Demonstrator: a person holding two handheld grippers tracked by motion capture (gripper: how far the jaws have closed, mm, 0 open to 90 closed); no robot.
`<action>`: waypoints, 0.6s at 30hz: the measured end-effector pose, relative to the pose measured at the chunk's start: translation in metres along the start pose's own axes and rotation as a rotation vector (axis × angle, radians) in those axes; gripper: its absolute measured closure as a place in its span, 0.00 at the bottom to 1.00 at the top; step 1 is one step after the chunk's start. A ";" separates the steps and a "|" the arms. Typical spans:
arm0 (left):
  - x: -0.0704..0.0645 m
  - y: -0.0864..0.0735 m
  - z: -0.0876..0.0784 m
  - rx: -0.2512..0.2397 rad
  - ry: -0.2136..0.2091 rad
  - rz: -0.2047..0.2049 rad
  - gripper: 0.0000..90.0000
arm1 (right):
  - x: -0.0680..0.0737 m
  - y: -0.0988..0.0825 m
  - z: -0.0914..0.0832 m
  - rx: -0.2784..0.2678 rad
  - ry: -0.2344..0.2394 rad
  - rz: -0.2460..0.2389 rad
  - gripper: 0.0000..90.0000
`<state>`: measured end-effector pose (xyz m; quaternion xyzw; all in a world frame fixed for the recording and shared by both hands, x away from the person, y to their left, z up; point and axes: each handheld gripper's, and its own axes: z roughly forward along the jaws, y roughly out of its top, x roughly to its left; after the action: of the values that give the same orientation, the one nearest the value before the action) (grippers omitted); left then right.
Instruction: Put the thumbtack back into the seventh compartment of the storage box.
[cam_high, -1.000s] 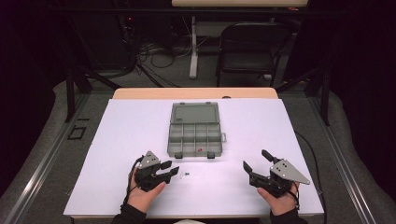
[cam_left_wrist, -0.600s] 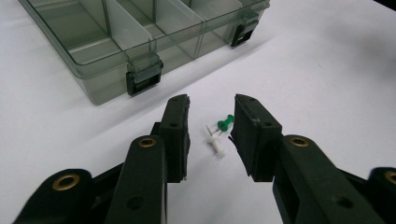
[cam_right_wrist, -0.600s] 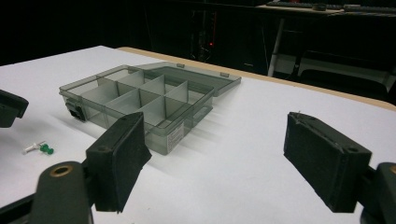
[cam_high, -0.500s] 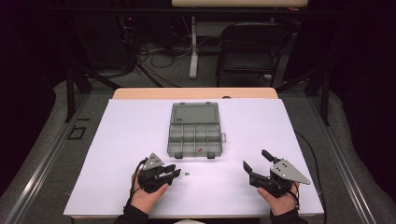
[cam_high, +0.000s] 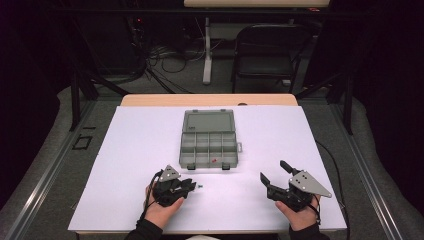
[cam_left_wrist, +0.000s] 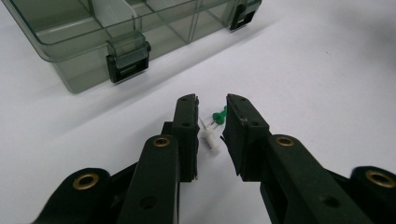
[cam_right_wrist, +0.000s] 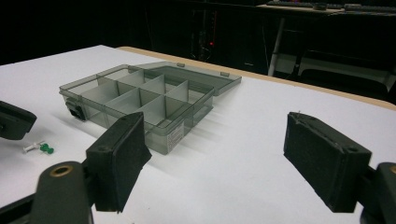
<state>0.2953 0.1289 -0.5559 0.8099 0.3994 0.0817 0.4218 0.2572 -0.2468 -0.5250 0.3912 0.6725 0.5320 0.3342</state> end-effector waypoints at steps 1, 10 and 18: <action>0.001 0.000 0.001 0.003 -0.005 0.002 0.83 | 0.000 0.000 0.000 -0.002 0.000 0.000 0.23; 0.000 -0.001 0.007 0.022 -0.007 -0.009 0.85 | 0.000 0.000 0.000 0.000 0.000 0.001 0.23; 0.000 -0.001 0.010 0.038 0.000 -0.005 0.88 | 0.000 0.000 0.000 -0.002 0.001 0.001 0.23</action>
<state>0.2992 0.1231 -0.5631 0.8168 0.4028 0.0729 0.4066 0.2574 -0.2469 -0.5251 0.3910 0.6720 0.5331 0.3338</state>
